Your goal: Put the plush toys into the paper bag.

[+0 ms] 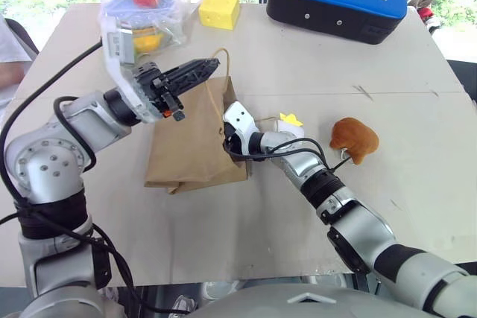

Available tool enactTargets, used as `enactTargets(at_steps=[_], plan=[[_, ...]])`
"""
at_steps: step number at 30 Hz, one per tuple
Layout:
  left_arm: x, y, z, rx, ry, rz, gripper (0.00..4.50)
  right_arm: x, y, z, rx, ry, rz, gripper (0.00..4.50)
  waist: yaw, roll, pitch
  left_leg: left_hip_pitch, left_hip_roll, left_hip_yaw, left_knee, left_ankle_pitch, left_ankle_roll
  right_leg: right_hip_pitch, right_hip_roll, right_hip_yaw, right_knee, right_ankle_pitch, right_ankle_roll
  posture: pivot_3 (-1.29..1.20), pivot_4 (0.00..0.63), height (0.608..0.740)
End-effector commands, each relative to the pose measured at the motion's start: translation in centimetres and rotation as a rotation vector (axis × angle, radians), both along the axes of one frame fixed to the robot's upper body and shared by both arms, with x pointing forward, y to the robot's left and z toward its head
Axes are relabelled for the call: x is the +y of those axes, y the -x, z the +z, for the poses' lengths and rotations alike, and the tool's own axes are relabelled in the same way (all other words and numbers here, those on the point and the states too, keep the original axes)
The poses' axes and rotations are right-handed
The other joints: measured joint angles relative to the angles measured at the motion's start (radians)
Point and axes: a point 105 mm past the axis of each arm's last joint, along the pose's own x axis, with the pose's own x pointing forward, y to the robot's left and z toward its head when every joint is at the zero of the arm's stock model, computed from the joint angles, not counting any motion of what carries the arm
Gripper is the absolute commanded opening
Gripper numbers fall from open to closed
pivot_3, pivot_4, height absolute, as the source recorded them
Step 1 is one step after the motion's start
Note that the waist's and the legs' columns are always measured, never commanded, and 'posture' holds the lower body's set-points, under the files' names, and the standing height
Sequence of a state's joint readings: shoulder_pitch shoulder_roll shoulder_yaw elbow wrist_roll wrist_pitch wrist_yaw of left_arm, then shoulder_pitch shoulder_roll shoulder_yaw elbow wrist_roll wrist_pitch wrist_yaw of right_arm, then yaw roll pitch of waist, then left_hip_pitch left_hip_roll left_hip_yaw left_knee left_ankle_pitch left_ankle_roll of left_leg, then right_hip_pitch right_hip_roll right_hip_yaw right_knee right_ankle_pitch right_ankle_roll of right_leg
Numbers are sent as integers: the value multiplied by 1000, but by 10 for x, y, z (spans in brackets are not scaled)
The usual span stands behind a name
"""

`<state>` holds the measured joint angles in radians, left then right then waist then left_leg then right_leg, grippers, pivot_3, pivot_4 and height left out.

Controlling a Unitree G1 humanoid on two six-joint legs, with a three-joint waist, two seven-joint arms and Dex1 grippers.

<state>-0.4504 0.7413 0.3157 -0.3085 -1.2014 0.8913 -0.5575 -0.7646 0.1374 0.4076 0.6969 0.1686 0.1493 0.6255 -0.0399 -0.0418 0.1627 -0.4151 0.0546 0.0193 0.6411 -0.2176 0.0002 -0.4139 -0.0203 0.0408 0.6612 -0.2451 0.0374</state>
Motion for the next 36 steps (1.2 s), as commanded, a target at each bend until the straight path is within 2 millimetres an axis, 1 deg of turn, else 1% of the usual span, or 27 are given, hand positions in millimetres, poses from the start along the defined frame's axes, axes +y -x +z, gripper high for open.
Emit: enactTargets(at_steps=[1, 2, 5, 7, 9, 10, 11, 13, 16, 18, 21, 23, 25, 26, 29, 32, 35, 36], plan=[[1, 5, 8, -63, -19, 2, 0, 37, 20, 14, 40, -97, 46, 311, 1, 0, 0, 0, 0, 0, 0, 0, 0, 0, 0, 0, 0, 0, 0, 0, 150, 740], [2, 5, 6, -62, -27, 4, 0, 37, 21, 16, 60, -117, 50, 10, 1, 0, 0, 0, 0, 0, 0, 0, 0, 0, 0, 0, 0, 0, 0, 0, 150, 740], [6, 5, -3, -66, -88, 20, 0, 37, 25, 23, 123, -177, 82, 10, 0, 0, 0, 0, 0, 0, 0, 0, 0, 0, 0, 0, 0, 0, 0, 0, 150, 740], [9, 5, -5, -68, -89, 32, 0, 36, 25, 25, 150, -200, 85, 10, 0, 0, 0, 0, 0, 0, 0, 0, 0, 0, 0, 0, 0, 0, 0, 0, 150, 740], [14, 1, 5, -58, 1, 59, 0, 36, 25, 25, 152, -203, 79, 10, 2, 0, 0, 0, 0, 0, 0, 0, 0, 0, 0, 0, 0, 0, 0, 0, 150, 740], [21, -6, 16, -51, 98, 103, 0, 35, 24, 23, 128, -181, 73, 10, 2, 0, 0, 0, 0, -1, 0, 0, 0, 0, 0, -1, 0, 0, 0, 0, 150, 740], [28, -10, 24, -47, 154, 134, 0, 35, 24, 22, 99, -159, 75, 10, 4, 0, 0, -1, 0, 0, 0, 0, 0, 0, 0, -1, 0, 0, 0, 0, 150, 740], [35, -14, 28, -34, 179, 170, 0, 36, 25, 22, 96, -168, 78, 10, 2, 0, 0, -1, 0, -2, 0, 0, 0, 0, 0, -1, 0, 0, 0, 0, 150, 740], [34, -15, 18, -17, 111, 200, 0, 37, 27, 21, 61, -148, 89, 10, -4, 0, 0, -1, 0, 0, 0, 0, 0, 0, 0, 0, 0, 0, 0, 0, 150, 740], [36, -20, 14, -4, 105, 245, 0, 38, 29, 21, 26, -135, 100, 10, -2, 0, 0, -1, 0, -1, -1, 0, 0, -1, 0, 0, 0, 0, 0, 0, 150, 740], [49, -31, 8, 6, 85, 357, 0, 38, 30, 20, -14, -113, 100, 10, -2, 0, 0, -1, 0, -1, -1, 0, 0, -1, 0, 0, 0, 0, 0, 0, 150, 740], [53, -33, 8, 14, 103, 374, 0, 38, 30, 16, -47, -79, 106, 10, -2, 0, 0, -1, 0, 0, -1, 0, 0, -1, 0, 0, 0, 0, 0, 0, 150, 740], [19, -9, 15, -32, 71, 165, 0, 34, 23, 6, -70, 4, 63, 10, -2, 0, 0, -1, 0, 0, -1, 0, 0, -1, 0, 0, 0, 0, 0, 0, 150, 740], [7, 2, 17, -41, 69, 84, 0, 33, 20, 3, -75, 31, 45, 10, -2, 0, 0, -1, 0, 0, -1, 0, 0, -1, 0, 0, 0, 0, 0, 0, 150, 740], [-12, 22, 23, -34, 117, -61, 0, 29, 13, -6, -35, 66, -4, 10, -1, 0, 0, 0, 0, 0, -2, 0, 0, -1, -2, 0, 0, 0, 0, 0, 150, 740], [-23, 43, 23, 3, 121, -192, 0, 28, 11, -10, -4, 77, -31, 10, -1, 0, 0, 0, 0, -1, -2, 0, 0, 0, -3, 0, 1, 0, 0, 0, 150, 740], [-24, 57, 16, 67, 92, -258, 0, 28, 11, -10, 20, 67, -40, 10, -2, 0, 0, 1, 0, -1, -2, 0, 0, 0, -2, 0, 1, 0, 0, 0, 150, 740], [-20, 61, 12, 104, 79, -265, 0, 28, 10, -9, 41, 53, -48, 10, -2, 0, 0, 1, 0, -2, -2, 0, 0, 0, -2, 0, 0, 0, 0, 0, 150, 740]])
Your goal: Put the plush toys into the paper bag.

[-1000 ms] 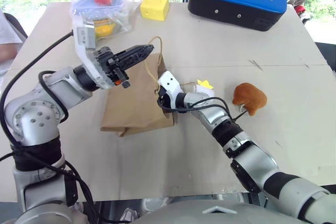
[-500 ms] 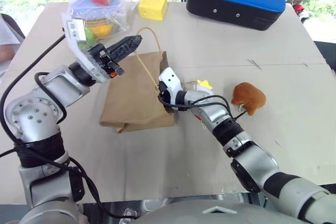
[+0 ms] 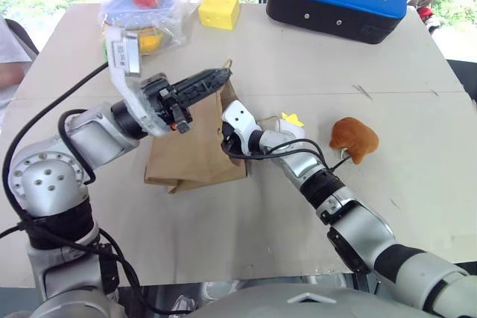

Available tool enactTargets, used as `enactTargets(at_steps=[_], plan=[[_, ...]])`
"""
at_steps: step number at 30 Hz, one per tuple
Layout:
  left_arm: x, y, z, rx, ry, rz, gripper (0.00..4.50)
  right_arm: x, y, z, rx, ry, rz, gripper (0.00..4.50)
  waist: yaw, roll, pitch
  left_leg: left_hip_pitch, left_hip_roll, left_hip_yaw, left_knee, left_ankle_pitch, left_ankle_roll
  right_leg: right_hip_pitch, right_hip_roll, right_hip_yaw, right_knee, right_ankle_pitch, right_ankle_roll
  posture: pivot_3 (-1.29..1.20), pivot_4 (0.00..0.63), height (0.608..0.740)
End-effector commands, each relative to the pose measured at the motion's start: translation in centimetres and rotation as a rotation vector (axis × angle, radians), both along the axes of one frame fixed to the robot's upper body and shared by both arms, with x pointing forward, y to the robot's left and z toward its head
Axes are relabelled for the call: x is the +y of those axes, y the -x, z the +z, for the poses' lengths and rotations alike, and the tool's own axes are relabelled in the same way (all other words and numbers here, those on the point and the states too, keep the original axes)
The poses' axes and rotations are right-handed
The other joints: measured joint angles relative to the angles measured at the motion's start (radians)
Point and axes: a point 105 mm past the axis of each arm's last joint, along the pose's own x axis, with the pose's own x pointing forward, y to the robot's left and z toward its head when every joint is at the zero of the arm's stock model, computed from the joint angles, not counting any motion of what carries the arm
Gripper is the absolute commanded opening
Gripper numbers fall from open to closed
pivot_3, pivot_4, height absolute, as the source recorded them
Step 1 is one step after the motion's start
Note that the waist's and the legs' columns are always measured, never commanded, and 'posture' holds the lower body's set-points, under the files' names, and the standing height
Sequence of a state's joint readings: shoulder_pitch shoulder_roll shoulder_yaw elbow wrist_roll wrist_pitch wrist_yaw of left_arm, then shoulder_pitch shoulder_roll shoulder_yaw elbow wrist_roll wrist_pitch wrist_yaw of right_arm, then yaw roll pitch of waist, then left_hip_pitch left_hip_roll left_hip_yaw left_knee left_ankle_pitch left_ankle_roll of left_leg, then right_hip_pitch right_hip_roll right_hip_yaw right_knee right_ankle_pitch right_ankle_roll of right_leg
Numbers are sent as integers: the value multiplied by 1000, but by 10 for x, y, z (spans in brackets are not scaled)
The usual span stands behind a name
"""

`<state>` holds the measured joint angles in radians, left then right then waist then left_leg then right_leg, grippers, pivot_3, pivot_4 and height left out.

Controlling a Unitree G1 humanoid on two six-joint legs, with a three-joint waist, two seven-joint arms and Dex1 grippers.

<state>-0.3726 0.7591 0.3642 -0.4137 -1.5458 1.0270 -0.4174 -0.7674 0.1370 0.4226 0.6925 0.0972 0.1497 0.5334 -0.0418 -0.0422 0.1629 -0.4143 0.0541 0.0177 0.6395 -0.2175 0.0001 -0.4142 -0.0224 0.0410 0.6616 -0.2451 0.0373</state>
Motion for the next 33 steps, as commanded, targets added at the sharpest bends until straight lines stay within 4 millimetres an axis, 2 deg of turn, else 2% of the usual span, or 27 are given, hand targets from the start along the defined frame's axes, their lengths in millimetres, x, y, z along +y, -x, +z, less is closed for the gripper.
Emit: enactTargets(at_steps=[1, 5, 9, 11, 16, 20, 24, 28, 33], plan=[[1, 26, 12, -15, 8, -103, 0, 31, 18, -6, 122, -32, 21, 10, 0, 0, 0, 0, 0, 0, 0, 0, 0, 0, 0, 0, 0, 0, 0, 0, 150, 740], [31, 31, -1, 43, -94, -39, 0, 31, 19, -5, 169, -61, 25, 10, 4, 3, 1, 1, 0, 1, 0, 0, 0, 0, 0, -1, 0, 0, -1, 0, 150, 740], [60, 16, 9, 16, -44, 87, 0, 30, 20, -7, 179, -51, 31, 10, 6, 4, 1, 1, 0, 1, 0, 0, 0, 1, 0, -1, -1, -3, -4, 0, 150, 740], [66, 12, 16, 1, -3, 110, 0, 30, 20, -7, 182, -50, 31, 10, 6, 4, 1, 1, 0, 2, 0, 0, 0, 1, 0, -1, -1, -3, -4, 0, 150, 740], [63, 7, 19, -28, 17, 132, 0, 32, 21, -2, 148, -67, 40, 10, 5, 3, 1, 1, 0, 2, 0, 0, 0, 1, 0, -1, -1, -2, -4, 0, 150, 740], [68, -11, 24, -69, 42, 244, 0, 35, 32, -1, 37, -22, 143, 10, 4, 3, 1, 1, 0, 1, 0, 0, 0, 1, 0, -1, -1, -2, -4, 0, 150, 740], [68, -19, 46, -141, 132, 278, 0, 32, 36, -15, -13, 82, 189, 10, 0, 1, 0, 0, 0, 2, 0, 0, 0, 0, 1, 0, -1, -1, 0, 0, 150, 740], [70, -17, 71, -188, 226, 262, 0, 22, 29, -33, 13, 158, 134, 10, -2, 0, -1, 1, 0, 2, -1, 0, 0, 0, 2, 0, -1, 0, 0, 0, 150, 740], [72, -21, 87, -230, 232, 265, 0, 15, 9, -29, 47, 126, -11, 10, 3, 0, -1, 2, 0, 2, 0, 0, 0, 1, 2, 0, -1, 0, 0, 0, 150, 740]])
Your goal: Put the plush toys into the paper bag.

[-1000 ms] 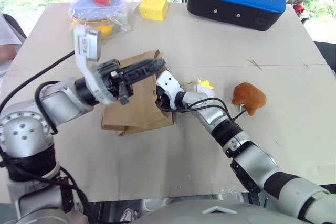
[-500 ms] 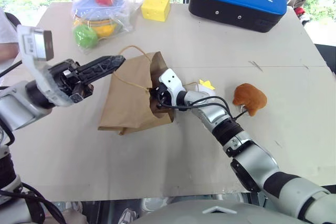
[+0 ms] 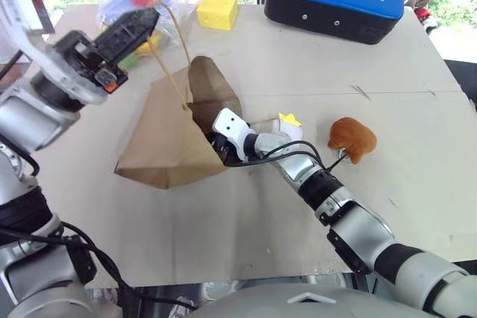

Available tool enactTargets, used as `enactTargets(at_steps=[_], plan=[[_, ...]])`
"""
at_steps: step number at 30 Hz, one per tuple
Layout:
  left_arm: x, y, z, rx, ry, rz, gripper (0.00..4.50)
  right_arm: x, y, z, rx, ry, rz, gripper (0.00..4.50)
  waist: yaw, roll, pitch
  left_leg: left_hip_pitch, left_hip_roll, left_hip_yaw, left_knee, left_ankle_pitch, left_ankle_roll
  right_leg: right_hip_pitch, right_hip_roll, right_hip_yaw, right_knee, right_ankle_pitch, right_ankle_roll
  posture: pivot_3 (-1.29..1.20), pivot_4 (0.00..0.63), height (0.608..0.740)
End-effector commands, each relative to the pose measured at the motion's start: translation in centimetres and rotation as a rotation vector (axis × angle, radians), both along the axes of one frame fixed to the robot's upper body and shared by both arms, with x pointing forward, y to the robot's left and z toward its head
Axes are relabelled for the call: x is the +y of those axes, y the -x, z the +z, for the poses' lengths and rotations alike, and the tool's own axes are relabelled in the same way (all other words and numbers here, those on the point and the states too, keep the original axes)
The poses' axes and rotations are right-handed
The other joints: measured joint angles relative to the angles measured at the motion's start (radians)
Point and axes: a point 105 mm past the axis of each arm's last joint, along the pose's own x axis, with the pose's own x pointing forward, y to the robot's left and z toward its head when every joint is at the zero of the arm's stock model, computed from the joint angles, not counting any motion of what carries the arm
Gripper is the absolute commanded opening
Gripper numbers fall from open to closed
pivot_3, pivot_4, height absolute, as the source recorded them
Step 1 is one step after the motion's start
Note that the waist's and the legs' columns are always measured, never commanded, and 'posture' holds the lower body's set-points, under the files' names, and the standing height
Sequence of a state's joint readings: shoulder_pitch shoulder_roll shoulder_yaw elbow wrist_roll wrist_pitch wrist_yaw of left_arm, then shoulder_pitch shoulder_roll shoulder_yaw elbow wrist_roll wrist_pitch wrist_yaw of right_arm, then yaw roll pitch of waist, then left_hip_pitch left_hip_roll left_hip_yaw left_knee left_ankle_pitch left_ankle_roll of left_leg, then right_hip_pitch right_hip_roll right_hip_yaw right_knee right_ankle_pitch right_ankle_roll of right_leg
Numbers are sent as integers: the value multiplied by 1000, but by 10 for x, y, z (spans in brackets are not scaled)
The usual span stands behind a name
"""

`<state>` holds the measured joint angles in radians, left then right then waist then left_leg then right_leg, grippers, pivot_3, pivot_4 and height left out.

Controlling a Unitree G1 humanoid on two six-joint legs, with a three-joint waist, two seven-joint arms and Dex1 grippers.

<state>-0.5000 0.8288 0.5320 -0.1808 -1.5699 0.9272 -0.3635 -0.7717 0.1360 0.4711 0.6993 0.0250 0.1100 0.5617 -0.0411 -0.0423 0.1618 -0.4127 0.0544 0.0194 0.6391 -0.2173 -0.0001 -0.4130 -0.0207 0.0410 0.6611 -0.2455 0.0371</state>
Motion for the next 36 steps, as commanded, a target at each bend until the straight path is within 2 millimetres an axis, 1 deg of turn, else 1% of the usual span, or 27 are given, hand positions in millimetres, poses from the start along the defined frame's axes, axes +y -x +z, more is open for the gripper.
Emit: enactTargets(at_steps=[1, 3, 5, 6, 8, 10, 11, 15, 16, 18, 20, 21, 23, 25, 26, 29, 30, 31, 34, 36], plan=[[3, 5, 27, -107, 19, 5, 0, 7, -6, -20, 114, 32, -132, 10, 4, 0, 0, 0, 0, 0, 0, 0, 0, 0, 0, 0, 0, 0, 0, 0, 150, 740], [0, 2, 31, -129, 1, 5, 0, 5, -18, -9, 99, 1, -203, 10, 9, 0, 0, 0, 0, -1, 1, 1, -1, 0, 0, -1, 0, 0, 0, 0, 150, 740], [-3, -6, 36, -159, -42, 22, 0, 2, -33, 11, 54, -58, -278, 10, 17, 1, 0, -1, -1, -2, 2, 1, -1, 1, 0, -2, 0, 0, 0, 0, 150, 740], [-6, -9, 36, -178, -85, 29, 0, 1, -38, 19, 46, -86, -302, 10, 21, 1, 0, -1, -1, -1, 2, 1, -1, 1, 0, -2, 0, 0, 0, 0, 150, 740], [-13, -12, 29, -209, -190, 22, 0, 0, -44, 31, 11, -111, -324, 10, 21, 0, 0, -1, -1, -1, 3, 1, -1, 1, 0, -1, 0, 0, 0, 0, 150, 740], [-17, -21, 19, -230, -286, 31, 0, 2, -45, 45, -11, -162, -315, 10, 20, 0, 0, -2, -1, 0, 1, 1, -1, -1, 0, 0, -1, 0, 0, 0, 150, 740], [-19, -24, 14, -242, -320, 29, 0, 4, -41, 50, -2, -184, -280, 10, 20, 0, 1, -3, -1, 1, -1, 1, -1, -2, 0, 0, -2, 0, 0, 0, 150, 740], [-21, -40, -2, -281, -429, 46, 0, 4, -26, 59, 34, -226, -167, 10, 9, 1, 2, -4, 0, 0, -4, 1, -1, -5, 1, 0, -2, 0, 0, 0, 150, 740], [-21, -47, -7, -284, -460, 62, 0, 0, -24, 64, 53, -259, -160, 253, 4, 1, 2, -4, 0, 0, -5, 1, -1, -5, 1, 0, -2, 0, 0, 0, 150, 740], [-25, -59, -23, -305, -568, 65, 0, -13, -15, 75, 80, -315, -127, 825, 4, 1, 2, -4, 0, 0, -5, 1, -1, -5, 1, 0, -2, 0, 0, 0, 150, 740], [-28, -64, -30, -328, -604, 42, 0, -26, -4, 91, 103, -374, -98, 1851, 2, 1, 2, -4, 0, 1, -5, 1, -1, -5, 1, 0, -2, 0, 0, 0, 150, 740], [-29, -66, -30, -332, -588, 28, 0, -34, 0, 98, 97, -390, -94, 2149, 3, 1, 2, -4, 0, 1, -5, 1, -1, -5, 1, 0, -2, 0, 0, 0, 150, 740], [-31, -67, -30, -342, -562, -8, 0, -51, 7, 112, 74, -417, -103, 3258, 4, 1, 2, -5, 0, 1, -4, 1, -1, -5, 1, 0, -2, 0, 0, 0, 150, 740], [-32, -64, -30, -346, -540, -55, 0, -65, 8, 125, 28, -436, -160, 3929, 3, 0, 2, -6, 0, 1, -3, 1, -1, -5, 1, 0, -2, 0, 0, 0, 150, 740], [-32, -63, -31, -352, -541, -71, 0, -72, 8, 132, -12, -443, -188, 4367, 1, 0, 2, -5, 0, 1, -3, 1, -1, -5, 1, 0, -1, 0, 0, 0, 150, 740], [-28, -64, -33, -349, -537, -79, 0, -90, 10, 155, -119, -483, -243, 4367, -1, 0, 2, -5, 0, 0, -3, 1, -1, -5, 2, 0, -1, 0, 0, 0, 150, 740], [-26, -66, -33, -349, -540, -66, 0, -93, 10, 161, -139, -492, -255, 4367, -1, 1, 2, -5, 0, 0, -3, 1, -1, -5, 2, 0, -1, 0, 0, 0, 150, 740], [-25, -64, -32, -359, -538, -67, 0, -100, 12, 163, -153, -485, -266, 4367, 0, 0, 2, -5, 0, 1, -3, 1, -1, -5, 2, 0, -1, 0, 0, 0, 150, 740], [-15, -55, -29, -396, -556, -95, 0, -132, 16, 143, -197, -296, -328, 4367, 3, 0, 2, -5, 0, 1, -3, 1, -1, -5, 1, 0, -1, 0, 0, 0, 150, 740], [-9, -56, -27, -421, -606, -93, 0, -149, 16, 132, -191, -203, -368, 4367, 5, 0, 2, -6, 0, 1, -3, 1, -1, -5, 0, 0, -3, 0, 0, 0, 150, 740]])
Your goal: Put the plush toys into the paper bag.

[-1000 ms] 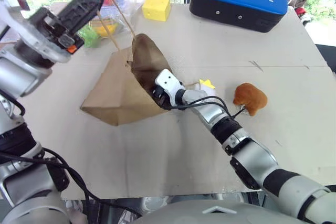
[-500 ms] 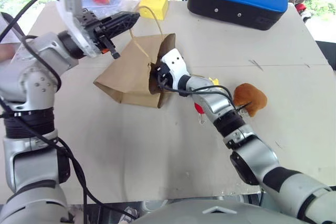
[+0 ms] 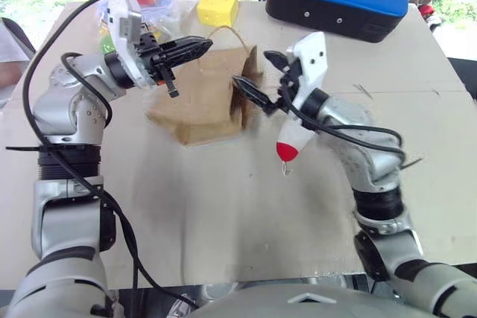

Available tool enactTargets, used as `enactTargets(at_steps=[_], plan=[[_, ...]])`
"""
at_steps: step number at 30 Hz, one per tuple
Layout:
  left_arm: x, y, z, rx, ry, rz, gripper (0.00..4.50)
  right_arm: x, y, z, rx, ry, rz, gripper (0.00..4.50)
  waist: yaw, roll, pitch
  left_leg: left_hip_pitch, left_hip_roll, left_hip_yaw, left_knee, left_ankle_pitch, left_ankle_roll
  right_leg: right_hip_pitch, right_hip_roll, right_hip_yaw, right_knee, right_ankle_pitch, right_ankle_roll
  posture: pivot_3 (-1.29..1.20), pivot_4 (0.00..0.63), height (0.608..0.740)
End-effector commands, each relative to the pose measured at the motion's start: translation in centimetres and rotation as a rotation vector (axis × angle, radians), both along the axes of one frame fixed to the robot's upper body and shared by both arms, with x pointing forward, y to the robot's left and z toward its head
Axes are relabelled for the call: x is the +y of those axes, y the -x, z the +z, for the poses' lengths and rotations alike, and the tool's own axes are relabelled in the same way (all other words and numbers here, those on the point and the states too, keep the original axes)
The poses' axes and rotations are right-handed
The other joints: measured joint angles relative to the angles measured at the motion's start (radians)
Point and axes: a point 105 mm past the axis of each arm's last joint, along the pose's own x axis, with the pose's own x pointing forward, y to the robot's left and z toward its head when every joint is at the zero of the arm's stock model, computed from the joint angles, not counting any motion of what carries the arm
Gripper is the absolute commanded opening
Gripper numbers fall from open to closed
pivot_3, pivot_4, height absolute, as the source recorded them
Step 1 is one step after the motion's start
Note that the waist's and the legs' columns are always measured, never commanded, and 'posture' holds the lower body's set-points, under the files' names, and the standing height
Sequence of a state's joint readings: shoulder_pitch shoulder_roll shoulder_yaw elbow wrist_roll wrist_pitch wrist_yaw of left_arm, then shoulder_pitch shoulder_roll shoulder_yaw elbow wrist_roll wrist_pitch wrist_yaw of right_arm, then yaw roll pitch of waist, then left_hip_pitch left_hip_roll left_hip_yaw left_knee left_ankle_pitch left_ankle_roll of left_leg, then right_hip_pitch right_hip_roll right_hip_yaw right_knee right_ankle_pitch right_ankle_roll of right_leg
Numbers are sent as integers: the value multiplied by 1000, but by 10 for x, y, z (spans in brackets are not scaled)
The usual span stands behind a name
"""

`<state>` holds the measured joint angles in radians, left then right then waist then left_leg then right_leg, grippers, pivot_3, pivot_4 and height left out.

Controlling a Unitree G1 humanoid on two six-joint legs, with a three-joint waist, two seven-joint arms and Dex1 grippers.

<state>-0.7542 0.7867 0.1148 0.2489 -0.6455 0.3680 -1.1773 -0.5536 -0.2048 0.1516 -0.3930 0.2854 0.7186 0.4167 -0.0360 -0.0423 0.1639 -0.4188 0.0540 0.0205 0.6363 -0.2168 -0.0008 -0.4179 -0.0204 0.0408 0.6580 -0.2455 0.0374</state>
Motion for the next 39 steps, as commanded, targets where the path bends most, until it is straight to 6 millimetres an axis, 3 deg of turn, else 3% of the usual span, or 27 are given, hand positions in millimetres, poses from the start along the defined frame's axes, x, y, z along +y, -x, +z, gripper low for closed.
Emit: enactTargets(at_steps=[1, 5, 14, 19, 22, 24, 30, 35, 37, 39], plan=[[12, 4, 18, -108, -71, -1, 0, -21, 6, -6, 3, 95, -49, 4367, 1, 0, 0, 0, 0, 0, 0, 0, 0, 0, 0, 0, 0, 0, 0, 0, 150, 740], [16, -2, 19, -147, -178, -23, 0, -28, 18, -11, 60, 105, -25, 4367, -1, 0, 0, 1, 0, 0, 0, 0, 0, 0, 1, 0, 1, 0, 0, 0, 150, 740], [13, -10, 57, -308, -234, -40, 0, -46, 16, -76, 373, 333, -139, 4367, 1, 0, 0, 0, 1, 0, 0, 0, 0, 0, 2, 0, 1, 0, 0, 0, 150, 740], [-2, -5, 45, -274, -215, -106, 0, -48, 9, -113, 471, 389, -152, 4367, -3, 0, 0, 0, 1, 0, 0, 0, 0, 0, 2, 1, 1, 0, 0, 0, 150, 740], [-9, -2, 37, -250, -182, -110, 0, -53, 7, -124, 464, 436, -170, 3227, -4, -1, 0, 1, 1, 0, 1, 0, 0, 0, 2, 1, 1, 0, 0, 0, 150, 740], [-19, 2, 32, -217, -127, -115, 0, -47, 13, -108, 415, 356, -118, 2123, -3, -1, 0, 1, 1, 0, 1, 0, 0, 0, 2, 1, 2, 0, 0, 0, 150, 740], [-39, 10, 18, -137, 4, -114, 0, -47, 42, -43, 230, 29, 66, 36, 3, -1, 0, 0, 1, -1, 2, 0, 0, 1, 2, 1, 2, 0, 1, 0, 150, 740], [-52, 20, 14, -62, 94, -144, 0, -62, 59, 18, 137, -256, 153, 36, -3, -1, 0, 1, 1, -1, 3, 0, 0, 2, 2, 1, 3, 0, 1, 0, 150, 740], [-54, 22, 15, -59, 109, -144, 0, -61, 56, 26, 122, -253, 149, 36, -4, -1, 0, 2, 1, -1, 3, 0, 0, 2, 2, 1, 3, 0, 1, 0, 150, 740], [-55, 23, 21, -53, 150, -140, 0, -58, 43, 20, 135, -176, 93, 36, -4, -1, 0, 3, 1, -1, 3, 0, 0, 2, 3, 1, 4, 0, 0, 0, 150, 740]])
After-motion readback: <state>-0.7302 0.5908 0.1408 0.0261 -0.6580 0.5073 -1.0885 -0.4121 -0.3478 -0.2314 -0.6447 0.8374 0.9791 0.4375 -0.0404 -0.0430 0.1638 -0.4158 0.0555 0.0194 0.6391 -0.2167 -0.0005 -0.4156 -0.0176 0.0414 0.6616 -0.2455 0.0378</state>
